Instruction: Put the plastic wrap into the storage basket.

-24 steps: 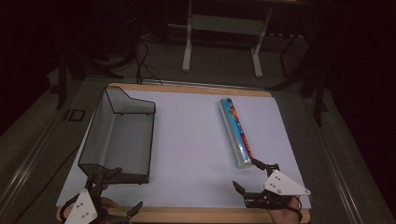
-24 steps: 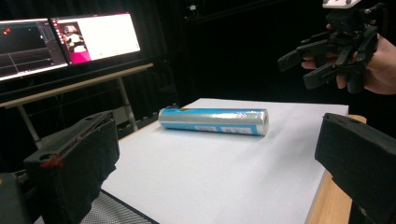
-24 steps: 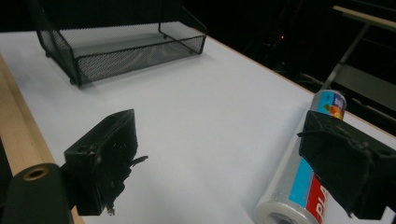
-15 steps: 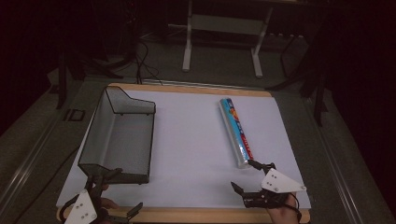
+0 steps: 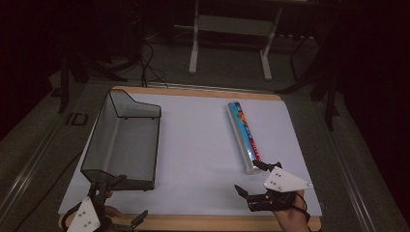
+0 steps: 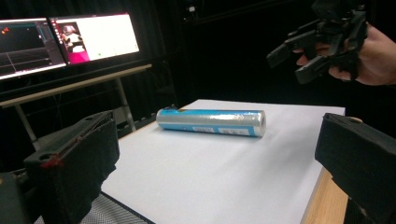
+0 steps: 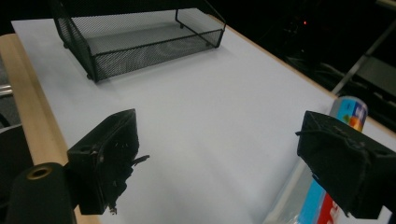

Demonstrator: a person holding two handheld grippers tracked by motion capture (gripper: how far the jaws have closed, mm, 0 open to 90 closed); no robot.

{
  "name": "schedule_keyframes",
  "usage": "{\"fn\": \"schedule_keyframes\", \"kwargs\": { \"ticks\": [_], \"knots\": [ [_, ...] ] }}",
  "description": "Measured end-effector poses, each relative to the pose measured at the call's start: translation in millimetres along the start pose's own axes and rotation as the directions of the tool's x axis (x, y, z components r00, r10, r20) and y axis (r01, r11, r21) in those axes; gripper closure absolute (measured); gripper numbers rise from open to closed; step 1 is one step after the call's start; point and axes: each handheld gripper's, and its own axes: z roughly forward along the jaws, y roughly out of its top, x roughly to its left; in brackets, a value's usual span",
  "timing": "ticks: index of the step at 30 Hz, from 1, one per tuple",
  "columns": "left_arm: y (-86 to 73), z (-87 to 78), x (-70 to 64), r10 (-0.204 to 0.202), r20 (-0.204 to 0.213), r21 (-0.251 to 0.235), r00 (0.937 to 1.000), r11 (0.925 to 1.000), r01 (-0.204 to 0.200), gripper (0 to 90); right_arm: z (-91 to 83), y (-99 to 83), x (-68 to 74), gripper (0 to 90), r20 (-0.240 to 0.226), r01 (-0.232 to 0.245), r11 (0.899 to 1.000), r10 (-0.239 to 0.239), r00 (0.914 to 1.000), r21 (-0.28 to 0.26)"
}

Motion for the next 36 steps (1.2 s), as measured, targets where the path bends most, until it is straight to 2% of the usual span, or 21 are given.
{"fn": "schedule_keyframes", "kwargs": {
  "ticks": [6, 9, 10, 13, 17, 21, 25, 28, 32, 33, 36],
  "knots": [
    [-1.0, 0.7, 0.5, -0.004, 0.0, 0.006, 1.0, 1.0, 0.004, 0.6, 8.4, 16.0, -13.0, 12.6, -0.013, -0.012, 1.0, 0.012, 0.9998, -0.024],
    [-0.9, 0.1, 0.5, -0.003, -0.002, 0.005, 1.0, 1.0, 0.003, 0.6, 12.6, 22.5, -19.7, 11.8, -0.006, -0.021, 0.999, 0.02, 0.9998, -0.039],
    [-0.9, 0.1, 0.4, -0.003, -0.001, 0.005, 1.0, 1.0, 0.003, 0.6, 13.8, 24.7, -21.6, 11.8, 0.01, -0.023, 0.999, 0.024, 0.9997, -0.046],
    [-1.0, 0.4, -0.2, -0.003, 0.0, 0.004, 1.0, 1.0, 0.003, 0.6, 18.3, 30.5, -28.4, 11.7, 0.043, -0.029, 0.999, 0.03, 0.9986, -0.041],
    [-1.1, 0.9, -0.7, 0.0, 0.002, 0.006, 1.0, 1.0, 0.0, 0.6, 27.4, 36.3, -38.9, 11.7, 0.057, -0.035, 0.999, 0.036, 0.9977, -0.026],
    [-1.3, 1.0, -0.6, 0.002, 0.002, 0.01, 1.0, 0.9999, -0.002, 0.6, 37.1, 41.7, -46.4, 11.9, 0.089, -0.021, 1.0, 0.021, 0.9958, -0.003],
    [-1.2, 0.8, -0.7, 0.002, 0.001, 0.009, 1.0, 1.0, -0.002, 0.6, 45.3, 46.8, -56.7, 10.7, 0.095, -0.035, 0.999, 0.034, 0.9949, 0.005],
    [-1.3, 0.9, -0.6, 0.001, 0.003, 0.009, 1.0, 1.0, -0.001, 0.6, 51.9, 50.0, -64.8, 10.1, 0.104, -0.059, 0.998, 0.058, 0.9929, 0.014],
    [-1.3, 0.7, 0.1, -0.009, 0.009, 0.007, 0.9999, 0.9999, 0.009, 0.6, 61.7, 52.8, -79.2, 9.8, 0.131, -0.116, 0.993, 0.112, 0.9851, 0.024],
    [-1.3, 0.6, 0.2, -0.008, 0.008, 0.008, 0.9999, 0.9999, 0.008, 0.6, 64.0, 52.7, -83.2, 9.8, 0.122, -0.129, 0.991, 0.125, 0.9846, 0.024],
    [-1.4, 0.4, 0.2, -0.007, 0.008, 0.007, 0.9999, 1.0, 0.007, 0.6, 74.8, 52.4, -93.3, 9.8, 0.135, -0.147, 0.989, 0.141, 0.9808, 0.034]
  ]
}}
